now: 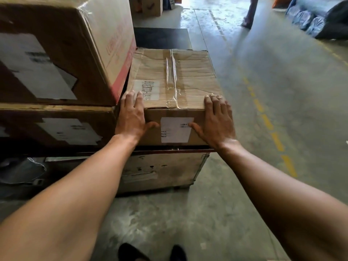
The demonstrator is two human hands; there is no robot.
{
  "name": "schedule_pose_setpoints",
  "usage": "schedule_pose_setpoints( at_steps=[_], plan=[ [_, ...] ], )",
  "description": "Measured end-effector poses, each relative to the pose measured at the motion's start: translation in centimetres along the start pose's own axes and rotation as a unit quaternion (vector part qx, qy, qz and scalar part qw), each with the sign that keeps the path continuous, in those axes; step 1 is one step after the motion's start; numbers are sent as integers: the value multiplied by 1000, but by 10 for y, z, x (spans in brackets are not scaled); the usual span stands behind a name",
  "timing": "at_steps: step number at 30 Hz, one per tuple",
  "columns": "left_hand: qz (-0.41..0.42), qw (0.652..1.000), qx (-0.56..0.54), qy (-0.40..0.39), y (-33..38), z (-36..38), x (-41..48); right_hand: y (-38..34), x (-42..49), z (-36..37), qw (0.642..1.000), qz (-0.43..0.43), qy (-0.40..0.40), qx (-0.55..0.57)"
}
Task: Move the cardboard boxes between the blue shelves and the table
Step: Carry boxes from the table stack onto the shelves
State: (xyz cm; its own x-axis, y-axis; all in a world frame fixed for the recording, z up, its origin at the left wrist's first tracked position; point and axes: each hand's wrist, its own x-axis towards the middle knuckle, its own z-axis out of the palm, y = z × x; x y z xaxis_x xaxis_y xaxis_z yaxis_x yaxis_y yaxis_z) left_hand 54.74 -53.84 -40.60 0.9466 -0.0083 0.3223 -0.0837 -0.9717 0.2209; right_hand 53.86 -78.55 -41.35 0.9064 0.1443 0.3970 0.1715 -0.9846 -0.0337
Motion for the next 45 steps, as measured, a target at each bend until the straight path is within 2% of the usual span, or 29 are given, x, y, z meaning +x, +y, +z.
schedule_pose_setpoints(
  at_steps=[4, 8, 15, 23, 34, 40, 45],
  plan=[
    [-39, 999, -24, 0, 2, 4, -2, -5, -11, 8, 998, 62, 11, 7],
    [-68, 993, -94, 1, 5, 6, -6, -10, -14, 10, 988, 137, -36, 55],
    [-26, 992, -126, 10, -3, 7, -6, -4, -10, 24, 977, 99, 29, 189],
    [49, 991, -125, 26, -18, 20, -11, -1, -8, 37, 977, 80, 65, 185],
    [9, 989, -144, 28, -6, 11, -18, -11, -16, 25, 972, 108, 80, 194],
    [35, 987, -160, -2, 14, -24, -14, 0, -27, -13, 971, 132, 88, 177],
    [90, 987, -125, 52, 46, -89, 20, 12, 2, -90, 968, 131, 157, 145]
  ],
)
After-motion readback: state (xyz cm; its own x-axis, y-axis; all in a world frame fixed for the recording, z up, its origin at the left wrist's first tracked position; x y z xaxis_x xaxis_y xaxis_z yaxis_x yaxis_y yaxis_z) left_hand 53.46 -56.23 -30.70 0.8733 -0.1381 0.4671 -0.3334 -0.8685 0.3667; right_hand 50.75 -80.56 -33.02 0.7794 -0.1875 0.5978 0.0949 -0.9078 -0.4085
